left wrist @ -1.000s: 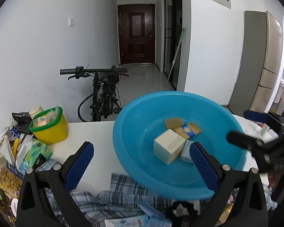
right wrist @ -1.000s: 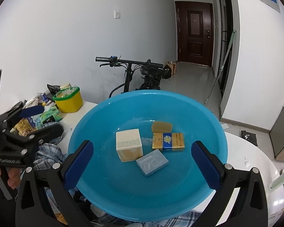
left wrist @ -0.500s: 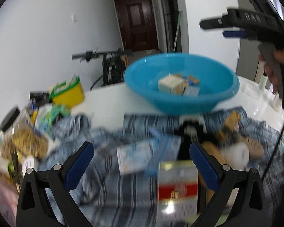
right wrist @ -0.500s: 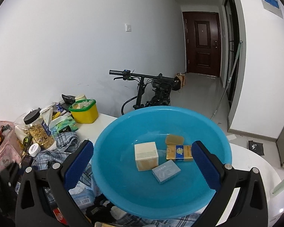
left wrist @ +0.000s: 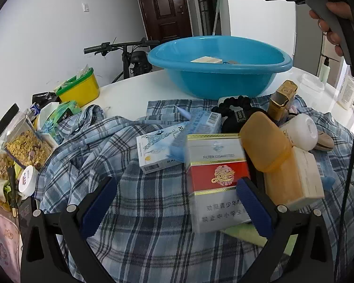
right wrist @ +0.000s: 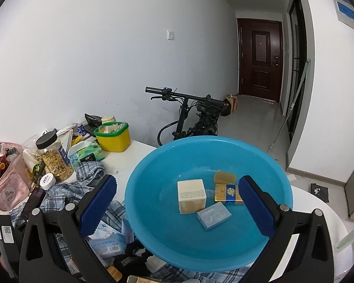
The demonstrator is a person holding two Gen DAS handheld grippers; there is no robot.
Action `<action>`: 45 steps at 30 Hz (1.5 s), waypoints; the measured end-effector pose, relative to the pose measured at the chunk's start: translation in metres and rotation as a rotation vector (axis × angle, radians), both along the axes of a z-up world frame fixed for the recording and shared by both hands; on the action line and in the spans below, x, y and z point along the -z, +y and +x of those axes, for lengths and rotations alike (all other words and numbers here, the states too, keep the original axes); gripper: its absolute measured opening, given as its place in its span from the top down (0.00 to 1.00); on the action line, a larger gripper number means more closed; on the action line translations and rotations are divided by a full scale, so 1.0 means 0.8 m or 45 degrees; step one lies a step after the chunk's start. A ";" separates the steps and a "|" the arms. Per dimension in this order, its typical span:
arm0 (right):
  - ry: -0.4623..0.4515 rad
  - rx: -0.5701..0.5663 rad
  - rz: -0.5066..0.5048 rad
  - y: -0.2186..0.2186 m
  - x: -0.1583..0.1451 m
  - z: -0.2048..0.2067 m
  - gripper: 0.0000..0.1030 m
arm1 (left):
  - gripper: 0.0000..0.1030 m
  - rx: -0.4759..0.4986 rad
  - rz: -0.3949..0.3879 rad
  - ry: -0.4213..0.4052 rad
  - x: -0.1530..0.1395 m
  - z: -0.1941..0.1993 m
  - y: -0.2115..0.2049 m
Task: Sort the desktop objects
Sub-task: 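Move left tool to the shirt and grasp the tall red-white carton, then grasp the gold tin box with right tool while left tool holds the red-white carton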
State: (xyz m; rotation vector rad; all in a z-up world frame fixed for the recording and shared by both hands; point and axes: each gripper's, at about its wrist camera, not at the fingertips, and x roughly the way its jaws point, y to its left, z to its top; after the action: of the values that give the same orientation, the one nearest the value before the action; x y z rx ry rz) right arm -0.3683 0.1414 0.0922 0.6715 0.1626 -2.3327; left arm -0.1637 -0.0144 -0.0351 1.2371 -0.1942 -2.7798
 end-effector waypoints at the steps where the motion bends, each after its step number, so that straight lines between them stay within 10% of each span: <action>1: -0.004 0.004 -0.002 0.001 0.001 -0.001 0.00 | 0.00 0.000 -0.004 0.001 0.001 -0.002 0.000; 13: -0.028 0.006 0.024 -0.001 0.008 -0.008 0.00 | 0.01 0.076 0.071 -0.021 0.018 -0.010 0.014; 15: -0.028 0.003 0.029 -0.002 0.008 -0.007 0.00 | 0.13 0.097 0.095 -0.019 0.020 -0.010 0.016; 17: -0.029 0.001 0.031 -0.002 0.009 -0.007 0.00 | 0.66 0.123 0.168 -0.048 0.021 -0.011 0.015; 18: -0.031 -0.001 0.032 -0.002 0.010 -0.007 0.00 | 0.76 0.117 0.176 -0.072 0.024 -0.013 0.014; 45: 0.015 -0.016 -0.062 0.003 0.000 -0.002 0.00 | 0.77 0.141 0.246 0.049 0.003 -0.010 0.001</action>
State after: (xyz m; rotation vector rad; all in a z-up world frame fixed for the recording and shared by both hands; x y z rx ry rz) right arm -0.3699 0.1438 0.0920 0.6318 0.1146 -2.3216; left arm -0.1714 -0.0137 -0.0379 1.2474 0.0100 -2.9751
